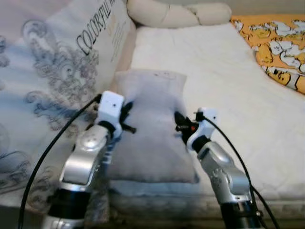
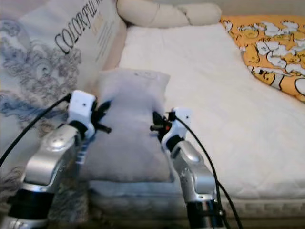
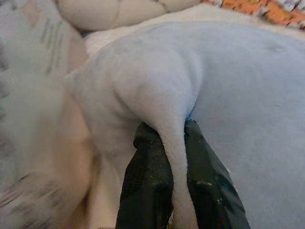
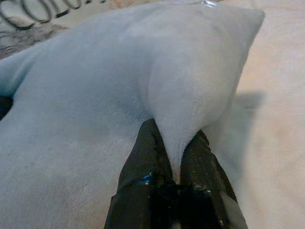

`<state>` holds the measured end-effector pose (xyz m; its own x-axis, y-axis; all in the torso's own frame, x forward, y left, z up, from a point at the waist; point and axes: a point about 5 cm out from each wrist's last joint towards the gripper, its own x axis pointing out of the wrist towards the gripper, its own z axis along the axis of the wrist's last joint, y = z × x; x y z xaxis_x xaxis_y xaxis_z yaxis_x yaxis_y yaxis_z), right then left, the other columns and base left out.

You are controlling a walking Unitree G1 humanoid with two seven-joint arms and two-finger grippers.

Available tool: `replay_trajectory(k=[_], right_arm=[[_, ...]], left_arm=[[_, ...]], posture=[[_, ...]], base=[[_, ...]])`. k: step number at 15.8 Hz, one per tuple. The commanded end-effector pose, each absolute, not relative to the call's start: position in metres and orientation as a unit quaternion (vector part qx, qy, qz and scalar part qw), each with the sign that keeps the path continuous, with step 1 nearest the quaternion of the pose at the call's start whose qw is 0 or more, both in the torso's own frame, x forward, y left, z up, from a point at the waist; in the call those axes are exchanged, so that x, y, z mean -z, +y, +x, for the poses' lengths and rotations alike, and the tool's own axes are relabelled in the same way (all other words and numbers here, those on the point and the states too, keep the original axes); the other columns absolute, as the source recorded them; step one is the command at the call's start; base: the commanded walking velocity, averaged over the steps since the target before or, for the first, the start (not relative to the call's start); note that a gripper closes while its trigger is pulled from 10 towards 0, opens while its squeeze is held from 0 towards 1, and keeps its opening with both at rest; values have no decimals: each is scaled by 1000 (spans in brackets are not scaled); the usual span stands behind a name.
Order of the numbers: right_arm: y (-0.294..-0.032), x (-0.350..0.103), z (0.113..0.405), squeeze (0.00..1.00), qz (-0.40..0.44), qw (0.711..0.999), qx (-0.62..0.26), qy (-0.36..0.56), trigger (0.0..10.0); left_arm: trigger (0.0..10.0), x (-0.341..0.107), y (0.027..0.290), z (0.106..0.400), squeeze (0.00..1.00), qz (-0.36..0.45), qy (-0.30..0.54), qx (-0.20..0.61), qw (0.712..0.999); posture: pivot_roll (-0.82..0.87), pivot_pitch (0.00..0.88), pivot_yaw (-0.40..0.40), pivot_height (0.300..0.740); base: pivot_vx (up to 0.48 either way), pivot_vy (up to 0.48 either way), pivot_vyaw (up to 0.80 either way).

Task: Clean up the room

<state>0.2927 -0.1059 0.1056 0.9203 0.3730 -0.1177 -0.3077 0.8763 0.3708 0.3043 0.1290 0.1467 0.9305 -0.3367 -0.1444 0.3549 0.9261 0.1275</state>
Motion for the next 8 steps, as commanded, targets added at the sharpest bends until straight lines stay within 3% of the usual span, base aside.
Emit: replay_trajectory(k=[1,8], right_arm=[[-112,-109,294,0,171,967,-168,83,10000],[-108,-104,298,0,166,964,-181,102,10000]], left_arm=[[10000,-159,126,306,0,86,33,182,979],[10000,-153,127,307,0,118,47,197,972]], posture=[[47,0,31,740],[52,0,28,740]], base=[[296,0,0],[0,0,0]])
